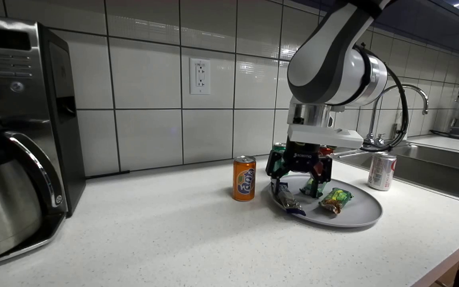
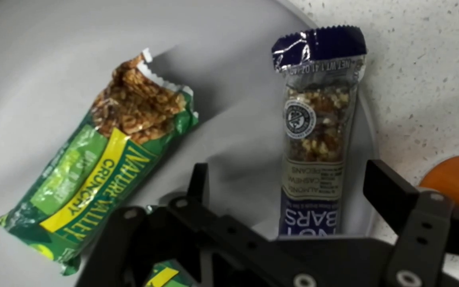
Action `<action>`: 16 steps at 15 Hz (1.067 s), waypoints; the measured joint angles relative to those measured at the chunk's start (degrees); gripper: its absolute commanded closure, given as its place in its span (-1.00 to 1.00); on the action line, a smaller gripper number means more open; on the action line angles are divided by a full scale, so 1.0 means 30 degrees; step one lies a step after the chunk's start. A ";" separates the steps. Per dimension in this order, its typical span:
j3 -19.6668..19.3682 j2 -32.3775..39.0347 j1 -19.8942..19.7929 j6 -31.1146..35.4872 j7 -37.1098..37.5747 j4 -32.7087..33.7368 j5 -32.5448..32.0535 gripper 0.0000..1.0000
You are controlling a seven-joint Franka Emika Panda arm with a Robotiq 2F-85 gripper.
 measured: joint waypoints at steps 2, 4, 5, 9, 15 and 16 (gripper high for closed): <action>0.0000 0.0015 0.0000 0.0000 0.0000 0.0000 0.0000 -0.47; 0.0000 0.0030 0.0000 0.0000 -0.0001 0.0001 0.0005 -0.16; 0.0000 0.0034 0.0000 0.0000 -0.0001 0.0001 0.0014 0.02; 0.0017 0.0034 0.0000 0.0036 -0.0172 0.0001 0.0626 0.64; 0.0022 0.0014 0.0000 0.0231 -0.0293 0.0001 0.1141 0.86; 0.0022 -0.0026 0.0001 0.0235 -0.0293 0.0000 0.1141 0.86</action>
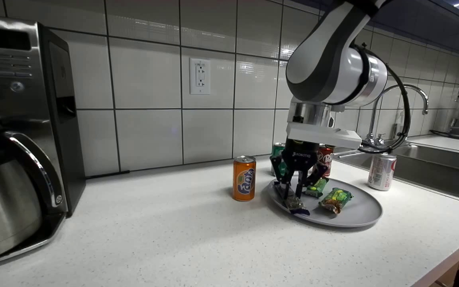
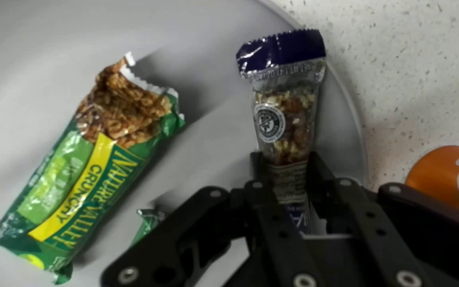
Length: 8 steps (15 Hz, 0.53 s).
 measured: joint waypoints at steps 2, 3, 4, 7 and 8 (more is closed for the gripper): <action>0.0000 -0.0222 0.0000 0.0000 0.0000 -0.0011 0.0000 0.86; 0.0000 -0.0407 0.0000 0.0000 0.0000 -0.0038 0.0000 0.86; 0.0000 -0.0678 0.0000 -0.0005 0.0000 -0.0111 0.0000 0.86; 0.0034 -0.1812 0.0011 -0.0076 0.0000 -0.0628 0.0000 0.86; 0.0079 -0.2250 0.0014 -0.0101 0.0000 -0.0882 -0.0002 0.86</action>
